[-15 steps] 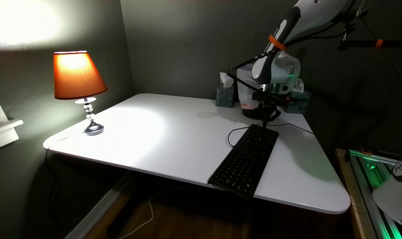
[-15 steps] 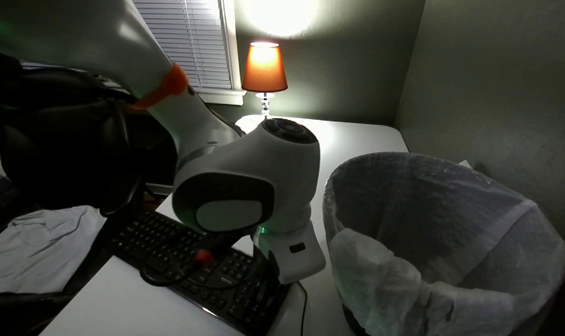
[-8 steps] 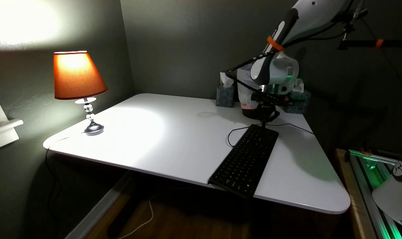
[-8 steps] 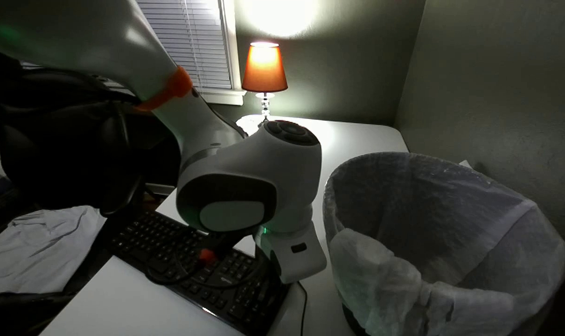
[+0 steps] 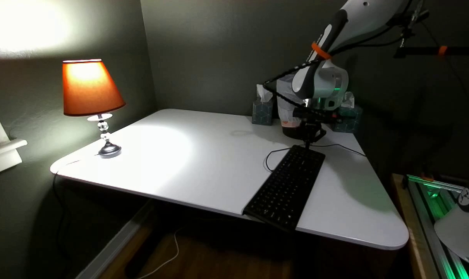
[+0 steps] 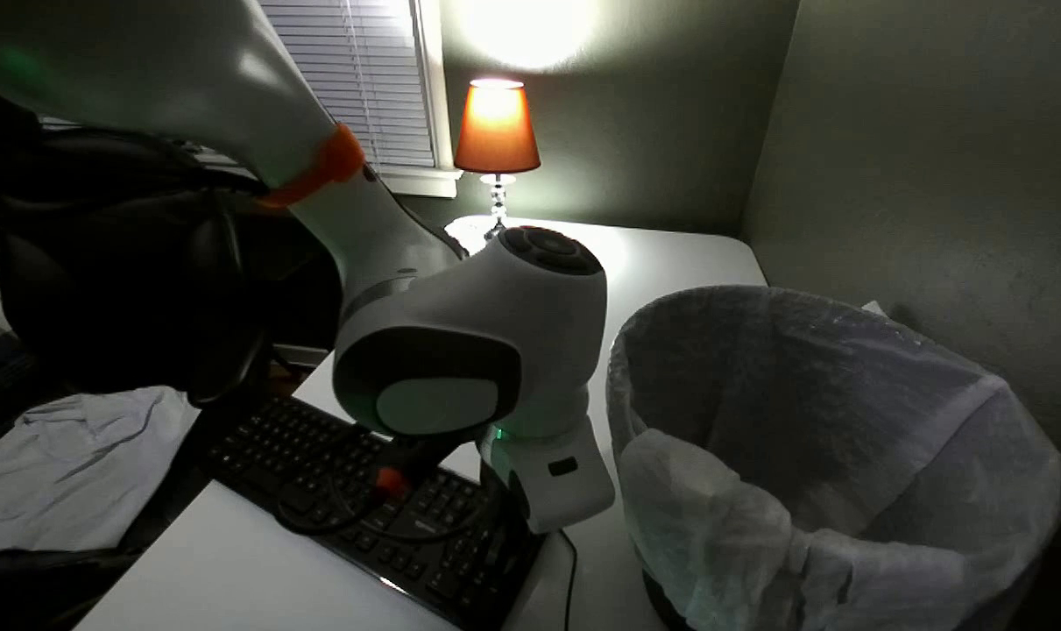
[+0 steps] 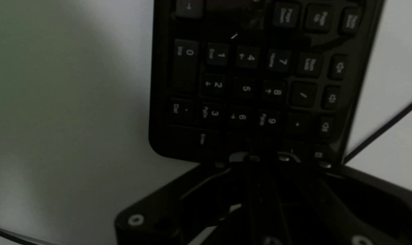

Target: Press a key on the keyboard.

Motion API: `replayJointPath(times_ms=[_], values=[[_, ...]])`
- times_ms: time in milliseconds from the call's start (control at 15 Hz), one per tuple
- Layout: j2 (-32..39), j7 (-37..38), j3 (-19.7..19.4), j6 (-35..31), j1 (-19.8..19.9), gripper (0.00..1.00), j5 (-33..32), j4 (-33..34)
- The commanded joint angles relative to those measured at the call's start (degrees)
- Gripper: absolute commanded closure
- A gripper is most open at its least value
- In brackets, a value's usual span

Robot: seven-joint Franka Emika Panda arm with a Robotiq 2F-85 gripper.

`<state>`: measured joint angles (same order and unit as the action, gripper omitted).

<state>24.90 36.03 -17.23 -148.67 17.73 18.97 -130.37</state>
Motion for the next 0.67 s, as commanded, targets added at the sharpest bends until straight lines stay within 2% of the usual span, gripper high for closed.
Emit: replayJointPath(times_ms=[0, 600], values=[[1.31, -0.93, -0.2, 1.31, -0.28, 1.0, 0.81, 1.16], [-3.91, 2.48, -2.98, 0.31, -5.17, 1.0, -4.27, -2.74]])
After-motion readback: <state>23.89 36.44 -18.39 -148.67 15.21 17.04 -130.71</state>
